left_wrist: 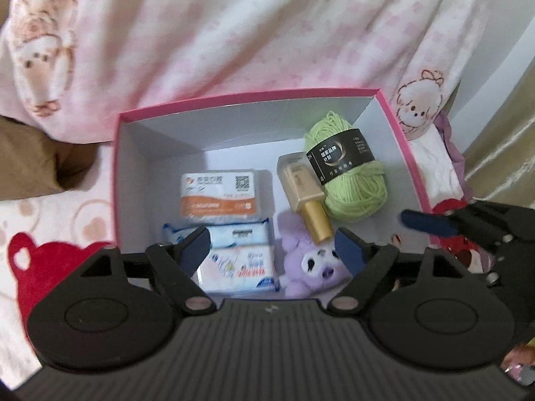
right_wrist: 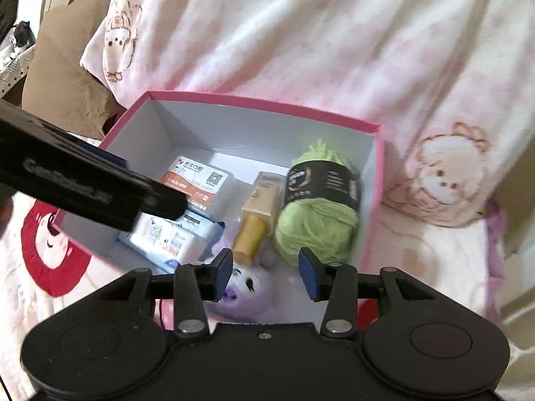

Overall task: Organize objects
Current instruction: 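Carry the foundation bottle into the pink box beside the yarn and release, then withdraw the left tool toward the orange makeup sponge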

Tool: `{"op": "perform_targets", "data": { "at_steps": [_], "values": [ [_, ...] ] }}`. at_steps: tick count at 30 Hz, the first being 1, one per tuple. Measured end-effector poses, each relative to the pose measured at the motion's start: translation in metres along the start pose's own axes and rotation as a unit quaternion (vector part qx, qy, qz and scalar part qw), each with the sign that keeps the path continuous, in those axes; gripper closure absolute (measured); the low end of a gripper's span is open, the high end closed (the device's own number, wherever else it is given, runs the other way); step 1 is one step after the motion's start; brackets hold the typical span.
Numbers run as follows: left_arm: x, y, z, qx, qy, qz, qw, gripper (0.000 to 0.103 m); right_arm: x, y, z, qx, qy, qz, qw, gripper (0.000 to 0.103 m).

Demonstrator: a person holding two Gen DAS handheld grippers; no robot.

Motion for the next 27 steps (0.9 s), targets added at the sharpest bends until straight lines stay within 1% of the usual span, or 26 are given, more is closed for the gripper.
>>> {"op": "perform_targets", "data": {
  "at_steps": [2,5,7,11,17,22,27],
  "values": [
    [0.001,-0.012,-0.006,0.003,0.001,0.003,1.0000,0.018,0.001,-0.020,-0.006,0.000,0.001,-0.005,1.000,0.049],
    [0.001,-0.034,-0.013,0.012,0.006,0.019,0.9997,0.017,0.003,-0.045,-0.015,0.002,-0.001,-0.009,1.000,0.046],
    [0.002,-0.047,-0.018,0.014,0.011,0.029,0.9994,0.016,-0.001,-0.062,-0.020,0.006,-0.010,-0.016,1.000,0.044],
    [0.003,-0.071,-0.031,0.018,0.017,0.036,0.9990,0.016,-0.009,-0.091,-0.029,0.017,-0.023,-0.023,0.999,0.038],
    [0.006,-0.101,-0.052,0.028,0.025,0.028,0.9989,0.015,-0.022,-0.126,-0.042,0.025,-0.037,-0.033,0.998,0.031],
    [0.009,-0.113,-0.073,0.032,0.040,0.033,0.9981,0.013,-0.032,-0.144,-0.049,0.026,-0.044,-0.026,0.998,0.028],
    [0.010,-0.110,-0.092,0.016,0.046,0.030,0.9984,0.013,-0.044,-0.150,-0.053,0.022,-0.053,-0.031,0.998,0.027]
  ]
}}
Point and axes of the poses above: each gripper's, at about its wrist camera, not at the fingertips, and y roughly the way its jaws point, x to its right, z to its top, the point moved 4 cm from there along y, roughly the way its jaws point, and after that the axes turned 8 degrees about -x, right-handed, at the moved point
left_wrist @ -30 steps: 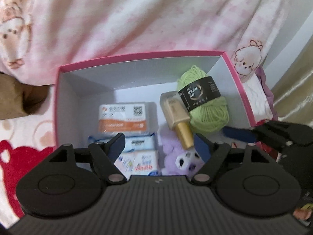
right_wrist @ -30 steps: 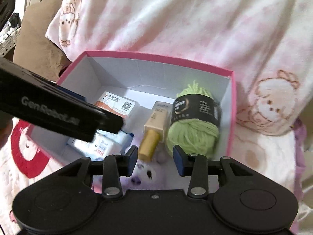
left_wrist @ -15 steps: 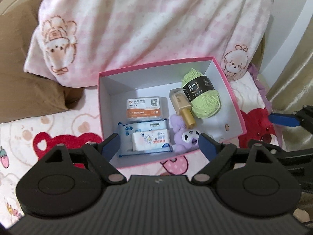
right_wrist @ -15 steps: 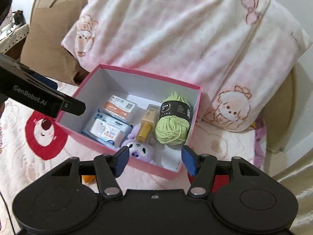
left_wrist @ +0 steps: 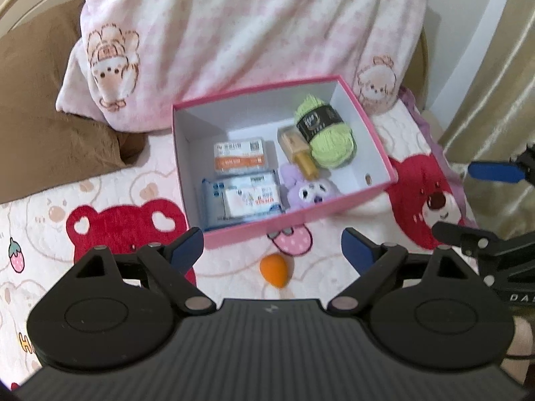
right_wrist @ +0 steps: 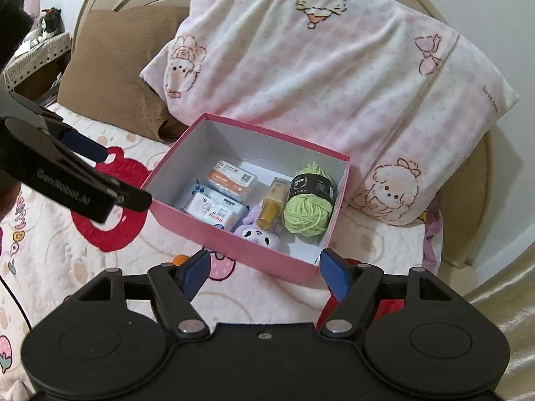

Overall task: Organize objects
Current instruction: 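Withdraw the left tool toward the orange makeup sponge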

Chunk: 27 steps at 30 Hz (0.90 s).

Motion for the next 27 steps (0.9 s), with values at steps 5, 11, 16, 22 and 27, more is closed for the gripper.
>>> {"op": "perform_targets", "data": {
  "at_steps": [5,11,16,22,27],
  "values": [
    [-0.001,0.006,-0.016,-0.013,0.006,-0.002,0.9999,0.013,-0.011,0.003,-0.008,-0.013,-0.001,0.006,1.000,0.026],
    [-0.012,0.014,-0.035,-0.019,0.006,-0.001,0.9998,0.010,-0.022,0.007,-0.021,-0.013,0.005,0.039,0.999,0.014],
    [-0.025,0.028,-0.050,-0.019,-0.002,-0.004,0.9998,0.008,-0.035,0.023,-0.036,0.001,0.006,0.077,0.997,0.013],
    [-0.036,0.054,-0.064,-0.016,-0.010,-0.004,0.9998,0.000,-0.052,0.053,-0.055,0.022,-0.005,0.112,0.993,0.013],
    [-0.042,0.087,-0.077,-0.048,-0.026,-0.012,0.9985,0.000,-0.060,0.081,-0.062,0.039,-0.006,0.132,0.990,0.013]
  ]
}}
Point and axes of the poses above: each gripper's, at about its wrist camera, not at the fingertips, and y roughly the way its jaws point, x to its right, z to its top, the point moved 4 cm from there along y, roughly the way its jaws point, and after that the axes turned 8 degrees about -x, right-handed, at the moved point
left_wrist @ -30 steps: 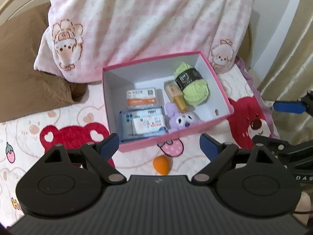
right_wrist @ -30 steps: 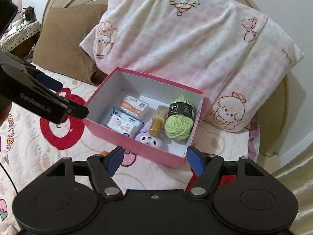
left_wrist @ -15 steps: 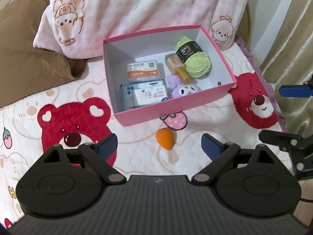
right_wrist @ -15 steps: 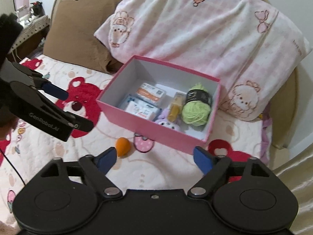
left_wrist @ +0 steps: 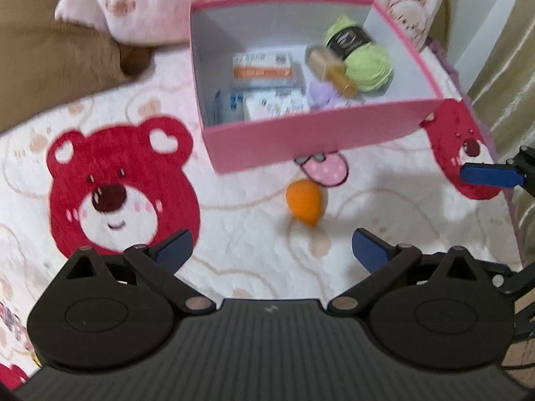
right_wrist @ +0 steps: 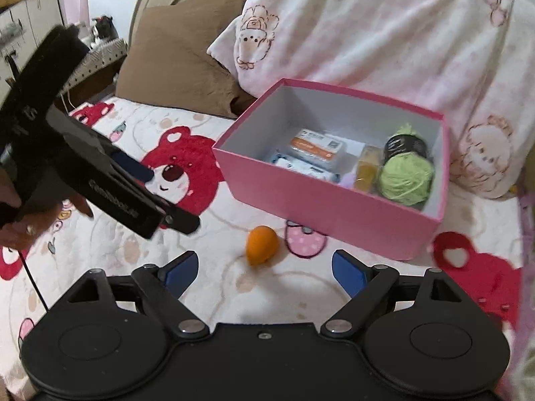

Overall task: Organize objects
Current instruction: 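Withdraw the left tool toward the orange makeup sponge, then close the left tool on the orange makeup sponge and lift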

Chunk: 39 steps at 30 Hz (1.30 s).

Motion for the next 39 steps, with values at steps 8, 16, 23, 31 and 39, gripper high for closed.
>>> {"op": "perform_targets", "data": {
  "at_steps": [8,16,23,31,39],
  "values": [
    [-0.018,0.042,-0.007,0.024,-0.070,-0.057,0.9957,0.003,-0.001,0.055,-0.005,0.007,-0.027,-0.004,1.000,0.013],
    [-0.014,0.081,-0.004,0.049,-0.060,-0.029,0.9966,0.005,0.005,0.110,-0.004,0.004,-0.055,-0.011,0.998,0.013],
    [-0.013,0.105,-0.002,0.063,-0.082,-0.067,0.9924,0.021,0.006,0.143,-0.013,0.009,-0.055,-0.019,0.998,0.013],
    [0.001,0.106,0.001,0.096,-0.054,-0.104,0.9885,0.051,0.011,0.151,-0.017,0.035,-0.051,-0.019,0.998,0.014],
    [0.020,0.102,0.002,0.093,-0.042,-0.113,0.9884,0.075,0.012,0.139,-0.020,0.035,-0.048,-0.008,0.998,0.057]
  ]
}}
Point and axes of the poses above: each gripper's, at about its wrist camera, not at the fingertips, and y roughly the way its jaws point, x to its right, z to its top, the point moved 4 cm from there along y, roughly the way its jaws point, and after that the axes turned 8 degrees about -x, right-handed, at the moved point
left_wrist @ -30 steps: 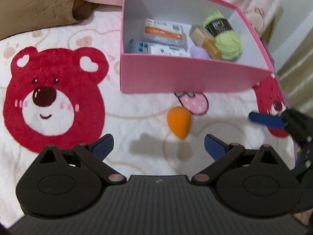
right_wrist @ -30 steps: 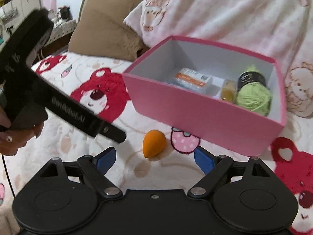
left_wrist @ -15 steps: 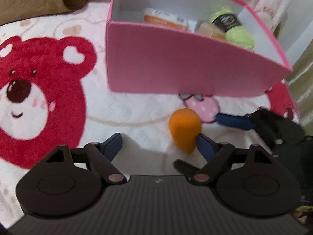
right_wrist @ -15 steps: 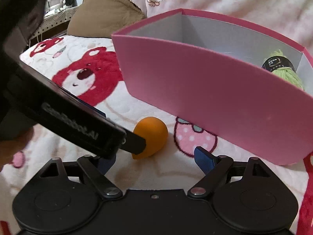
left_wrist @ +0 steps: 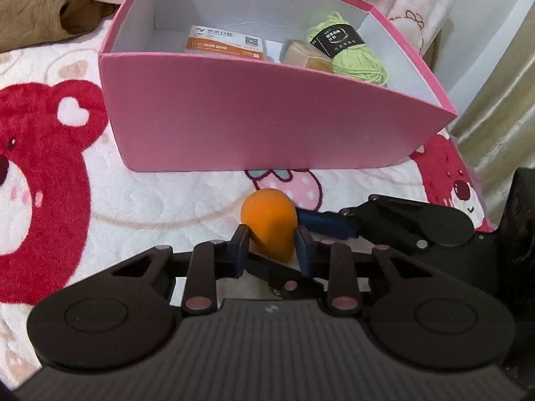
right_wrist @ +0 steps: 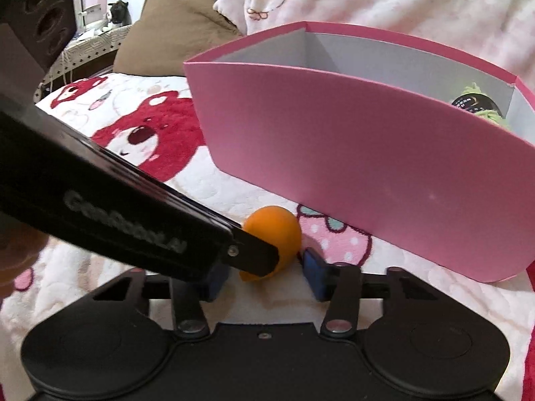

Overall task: Organize objects
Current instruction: 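Close the left tool on the orange makeup sponge and lift, then carry the sponge into the pink box and open the left tool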

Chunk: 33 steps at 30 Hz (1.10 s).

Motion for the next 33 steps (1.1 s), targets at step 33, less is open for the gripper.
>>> {"op": "perform_targets", "data": {
  "at_steps": [33],
  "values": [
    [0.062,-0.117,0.038,-0.030,0.015,-0.028,0.9990,0.076,-0.008,-0.129,0.047,0.025,0.079,0.023,0.996,0.061]
  ]
}}
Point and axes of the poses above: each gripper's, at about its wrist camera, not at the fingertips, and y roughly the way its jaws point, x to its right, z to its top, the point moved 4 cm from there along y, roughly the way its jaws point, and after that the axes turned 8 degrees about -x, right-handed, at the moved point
